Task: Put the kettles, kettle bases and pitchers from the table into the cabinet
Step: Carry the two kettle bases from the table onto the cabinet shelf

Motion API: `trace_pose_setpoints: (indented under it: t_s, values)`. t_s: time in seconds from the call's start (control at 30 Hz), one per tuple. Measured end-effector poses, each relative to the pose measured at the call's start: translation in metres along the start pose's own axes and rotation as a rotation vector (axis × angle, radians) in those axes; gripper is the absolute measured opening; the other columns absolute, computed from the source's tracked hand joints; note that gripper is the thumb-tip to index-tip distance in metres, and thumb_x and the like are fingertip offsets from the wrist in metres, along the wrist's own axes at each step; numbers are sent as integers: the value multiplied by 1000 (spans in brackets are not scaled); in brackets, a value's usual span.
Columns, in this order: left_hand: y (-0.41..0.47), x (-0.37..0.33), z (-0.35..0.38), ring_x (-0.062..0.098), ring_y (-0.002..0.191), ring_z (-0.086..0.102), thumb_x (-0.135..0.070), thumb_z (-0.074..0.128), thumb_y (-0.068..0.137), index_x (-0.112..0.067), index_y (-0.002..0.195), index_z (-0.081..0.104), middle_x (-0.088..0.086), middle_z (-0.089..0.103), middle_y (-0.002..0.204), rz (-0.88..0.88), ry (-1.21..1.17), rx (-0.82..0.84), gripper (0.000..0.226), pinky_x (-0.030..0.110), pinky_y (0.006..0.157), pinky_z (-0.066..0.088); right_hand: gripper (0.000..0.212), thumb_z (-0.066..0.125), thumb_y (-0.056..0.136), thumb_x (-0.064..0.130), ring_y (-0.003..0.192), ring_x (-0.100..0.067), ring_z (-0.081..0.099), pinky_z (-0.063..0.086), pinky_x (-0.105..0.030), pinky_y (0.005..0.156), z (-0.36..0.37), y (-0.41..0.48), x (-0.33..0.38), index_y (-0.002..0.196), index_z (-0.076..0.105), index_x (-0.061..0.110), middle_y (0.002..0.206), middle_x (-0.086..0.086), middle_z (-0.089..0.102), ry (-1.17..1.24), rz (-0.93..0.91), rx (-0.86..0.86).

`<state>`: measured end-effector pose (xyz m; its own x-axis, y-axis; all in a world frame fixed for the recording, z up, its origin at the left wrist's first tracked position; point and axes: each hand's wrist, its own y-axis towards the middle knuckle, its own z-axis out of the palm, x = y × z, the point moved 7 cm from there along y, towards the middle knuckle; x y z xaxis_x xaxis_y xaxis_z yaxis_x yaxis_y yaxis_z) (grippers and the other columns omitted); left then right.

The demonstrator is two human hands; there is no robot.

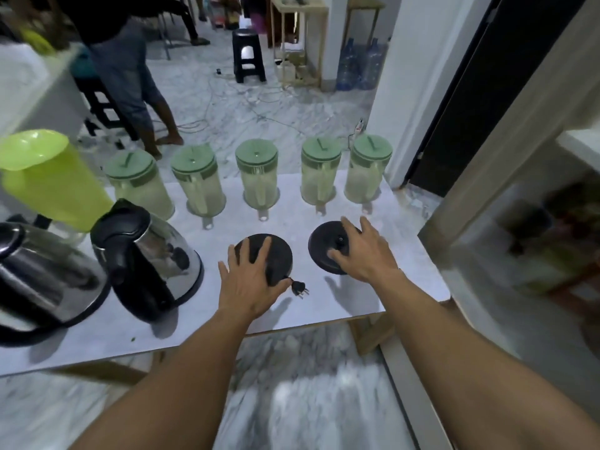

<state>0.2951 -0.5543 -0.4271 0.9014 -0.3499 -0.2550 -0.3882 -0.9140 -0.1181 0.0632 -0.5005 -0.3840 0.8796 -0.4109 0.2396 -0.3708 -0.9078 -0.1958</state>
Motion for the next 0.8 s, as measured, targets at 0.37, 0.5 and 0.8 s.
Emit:
trace_pose_setpoints:
  t_s: [0.37, 0.5, 0.8]
  values:
    - [40, 35, 64, 41, 152, -6, -90, 56, 59, -44, 154, -13, 14, -13, 166, -330, -222, 102, 127, 61, 120, 7, 130, 62, 57, 88, 147, -48, 15, 23, -62, 112, 90, 67, -33, 159, -1, 36, 164, -23, 1, -47, 96, 173]
    - [43, 38, 73, 41, 152, -5, -94, 54, 53, -47, 154, -12, 11, -13, 166, -340, -216, 114, 129, 62, 120, 8, 129, 58, 56, 90, 148, -51, 6, 14, -65, 115, 101, 74, -36, 159, -2, 39, 166, -20, -8, -33, 126, 118]
    - [53, 33, 73, 39, 149, 11, -94, 49, 55, -38, 157, 3, 6, 1, 167, -307, -114, 27, 124, 58, 118, 17, 107, 56, 56, 85, 134, -49, 30, 32, -57, 106, 103, 82, -39, 143, 27, 31, 161, -17, 18, 0, 128, -10]
